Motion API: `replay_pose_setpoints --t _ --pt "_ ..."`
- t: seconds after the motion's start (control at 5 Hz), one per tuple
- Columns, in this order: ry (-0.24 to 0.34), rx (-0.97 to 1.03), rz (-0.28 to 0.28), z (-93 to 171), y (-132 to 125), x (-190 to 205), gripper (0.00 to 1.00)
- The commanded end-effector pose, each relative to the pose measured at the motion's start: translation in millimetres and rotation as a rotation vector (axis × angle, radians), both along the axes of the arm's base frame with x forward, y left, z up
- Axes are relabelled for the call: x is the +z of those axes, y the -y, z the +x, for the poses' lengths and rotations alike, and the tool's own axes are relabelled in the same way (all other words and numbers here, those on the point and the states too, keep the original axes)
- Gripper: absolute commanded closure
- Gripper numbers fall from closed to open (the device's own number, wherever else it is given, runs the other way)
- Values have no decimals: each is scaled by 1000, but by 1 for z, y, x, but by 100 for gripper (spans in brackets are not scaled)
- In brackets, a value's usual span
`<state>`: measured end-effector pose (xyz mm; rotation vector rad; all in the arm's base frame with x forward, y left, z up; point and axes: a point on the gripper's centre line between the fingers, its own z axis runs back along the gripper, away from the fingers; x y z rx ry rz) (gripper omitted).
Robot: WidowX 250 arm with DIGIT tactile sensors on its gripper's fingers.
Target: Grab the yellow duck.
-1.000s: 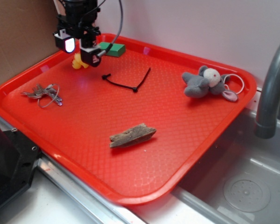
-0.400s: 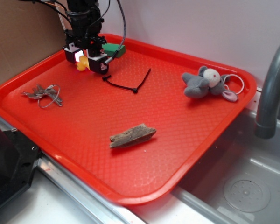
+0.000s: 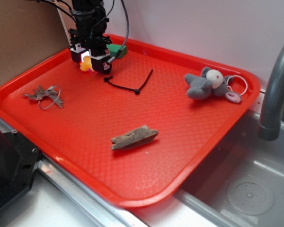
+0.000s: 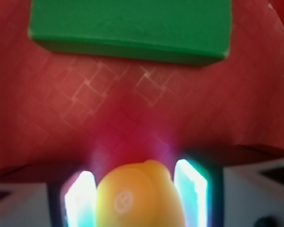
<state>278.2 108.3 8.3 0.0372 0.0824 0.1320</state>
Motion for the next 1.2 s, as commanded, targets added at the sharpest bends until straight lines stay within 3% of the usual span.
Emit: replay_pose_setpoints --t 0.0,0.4,0.6,1.0 --pt "-17 15 -15 -7 -6 25 100" --pt "40 319 53 -62 33 124 100" --pt "108 313 -6 -85 52 173 100" --pt "121 283 -56 -88 54 263 100"
